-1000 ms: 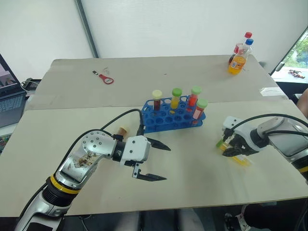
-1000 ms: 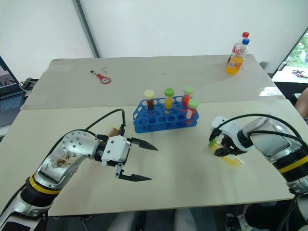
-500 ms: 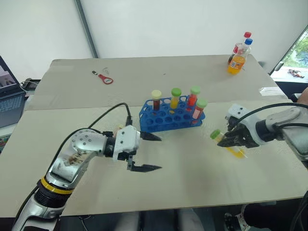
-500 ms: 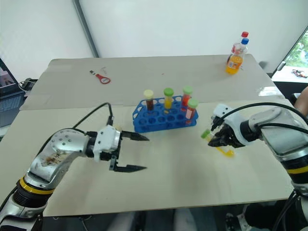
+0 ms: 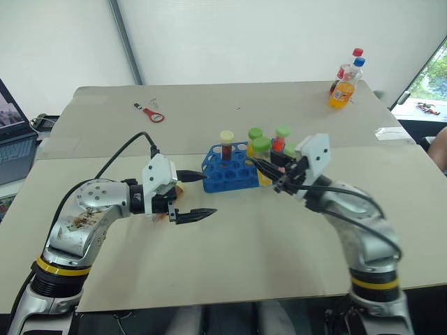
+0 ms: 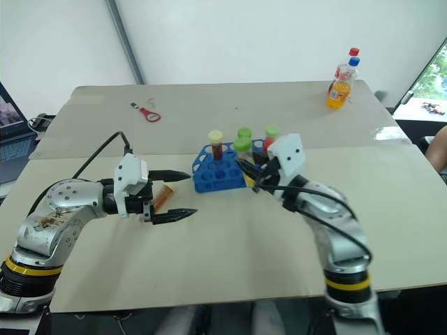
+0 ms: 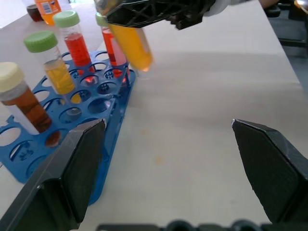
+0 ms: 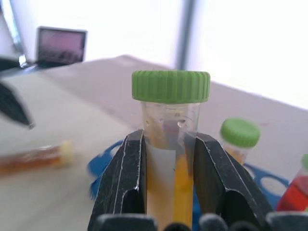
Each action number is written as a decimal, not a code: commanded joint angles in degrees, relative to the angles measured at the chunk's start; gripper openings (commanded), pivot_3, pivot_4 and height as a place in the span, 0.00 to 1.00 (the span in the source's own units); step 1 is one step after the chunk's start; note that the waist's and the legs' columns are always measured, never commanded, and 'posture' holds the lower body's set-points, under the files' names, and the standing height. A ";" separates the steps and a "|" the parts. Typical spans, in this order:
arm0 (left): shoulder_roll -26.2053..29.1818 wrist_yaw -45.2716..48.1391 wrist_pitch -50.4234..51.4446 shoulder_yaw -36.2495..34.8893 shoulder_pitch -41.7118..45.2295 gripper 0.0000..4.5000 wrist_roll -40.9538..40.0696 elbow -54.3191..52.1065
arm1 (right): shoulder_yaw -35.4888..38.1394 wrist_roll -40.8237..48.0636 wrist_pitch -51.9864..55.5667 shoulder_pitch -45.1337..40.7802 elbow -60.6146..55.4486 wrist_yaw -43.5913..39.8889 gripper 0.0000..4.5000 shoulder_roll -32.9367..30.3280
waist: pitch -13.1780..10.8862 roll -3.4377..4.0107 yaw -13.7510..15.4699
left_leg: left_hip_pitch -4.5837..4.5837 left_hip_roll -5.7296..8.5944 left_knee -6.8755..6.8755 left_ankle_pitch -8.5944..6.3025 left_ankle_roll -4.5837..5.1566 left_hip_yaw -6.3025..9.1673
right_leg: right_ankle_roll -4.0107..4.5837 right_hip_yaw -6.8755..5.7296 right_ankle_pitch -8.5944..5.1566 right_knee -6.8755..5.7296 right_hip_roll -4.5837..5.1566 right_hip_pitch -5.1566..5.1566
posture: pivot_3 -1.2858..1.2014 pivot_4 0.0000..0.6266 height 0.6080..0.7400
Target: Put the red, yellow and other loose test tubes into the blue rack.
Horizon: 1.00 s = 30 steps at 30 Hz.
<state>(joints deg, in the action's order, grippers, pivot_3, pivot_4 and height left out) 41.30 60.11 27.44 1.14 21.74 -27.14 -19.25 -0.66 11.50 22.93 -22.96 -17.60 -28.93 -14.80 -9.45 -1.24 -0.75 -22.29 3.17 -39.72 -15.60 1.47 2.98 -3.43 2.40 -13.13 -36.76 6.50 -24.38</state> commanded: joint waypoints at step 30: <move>-1.48 -6.47 7.03 1.58 3.28 1.00 -0.36 -3.96 | -3.01 -10.00 -27.91 -5.53 24.54 13.43 0.20 10.15 | 0.00 0.02 -1.75 | 0.02 -0.05 0.13 0.02 -0.03 0.02 | 0.04 0.01 0.02 -0.05 -0.07 -0.08 | 0.52 0.24 1.00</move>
<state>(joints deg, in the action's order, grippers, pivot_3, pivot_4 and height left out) 39.29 54.34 35.02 3.09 24.70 -28.18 -22.82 -3.82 1.31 -3.20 -28.26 7.76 -16.22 -5.15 -9.45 -1.22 -2.50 -22.27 3.13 -39.60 -15.59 1.44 3.00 -3.39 2.41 -13.11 -36.81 6.43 -24.46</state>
